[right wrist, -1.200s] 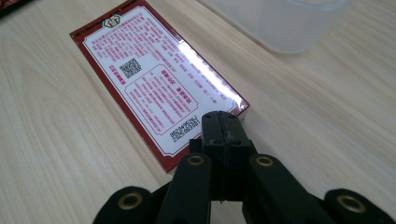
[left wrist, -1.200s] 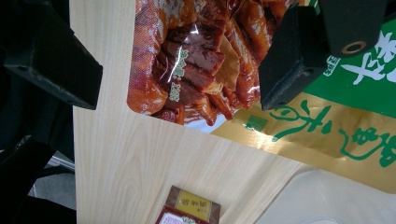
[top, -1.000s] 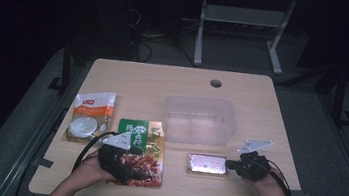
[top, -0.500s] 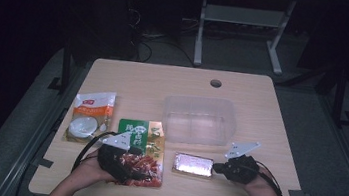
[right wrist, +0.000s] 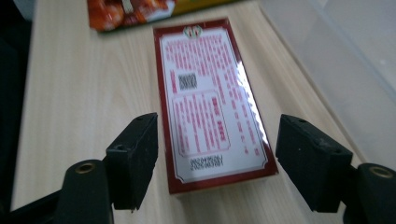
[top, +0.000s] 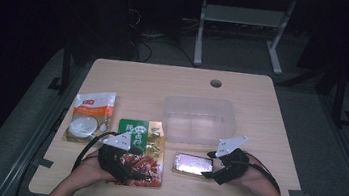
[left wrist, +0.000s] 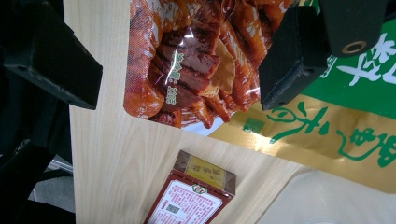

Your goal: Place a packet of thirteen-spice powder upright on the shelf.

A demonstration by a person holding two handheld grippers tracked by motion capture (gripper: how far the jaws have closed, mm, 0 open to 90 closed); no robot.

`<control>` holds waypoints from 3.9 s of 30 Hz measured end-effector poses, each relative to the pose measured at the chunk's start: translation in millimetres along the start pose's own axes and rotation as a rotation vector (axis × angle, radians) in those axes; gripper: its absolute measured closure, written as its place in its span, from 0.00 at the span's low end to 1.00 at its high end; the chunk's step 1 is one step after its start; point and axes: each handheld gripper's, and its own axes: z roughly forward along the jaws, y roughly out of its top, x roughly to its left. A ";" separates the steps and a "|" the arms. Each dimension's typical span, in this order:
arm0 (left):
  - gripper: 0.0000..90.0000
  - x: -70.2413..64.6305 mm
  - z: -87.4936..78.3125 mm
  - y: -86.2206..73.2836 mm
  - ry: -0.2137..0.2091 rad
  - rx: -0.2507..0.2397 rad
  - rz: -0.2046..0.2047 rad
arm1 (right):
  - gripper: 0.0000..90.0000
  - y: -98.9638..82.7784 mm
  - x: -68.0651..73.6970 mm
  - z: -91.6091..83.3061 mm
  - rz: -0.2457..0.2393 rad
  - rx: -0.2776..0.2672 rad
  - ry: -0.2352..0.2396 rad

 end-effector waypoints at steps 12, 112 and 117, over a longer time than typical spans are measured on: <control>0.14 -1.5 2.0 0.7 -0.007 -0.009 0.034 | 0.30 -4.2 -2.3 11.4 -0.020 0.030 0.006; 0.28 20.4 5.5 90.5 -0.169 -0.192 0.195 | 0.36 58.0 -2.6 -28.6 -0.098 -0.327 0.161; 0.28 21.4 6.3 89.0 -0.175 -0.199 0.189 | 0.36 57.9 -2.4 -29.5 -0.095 -0.332 0.162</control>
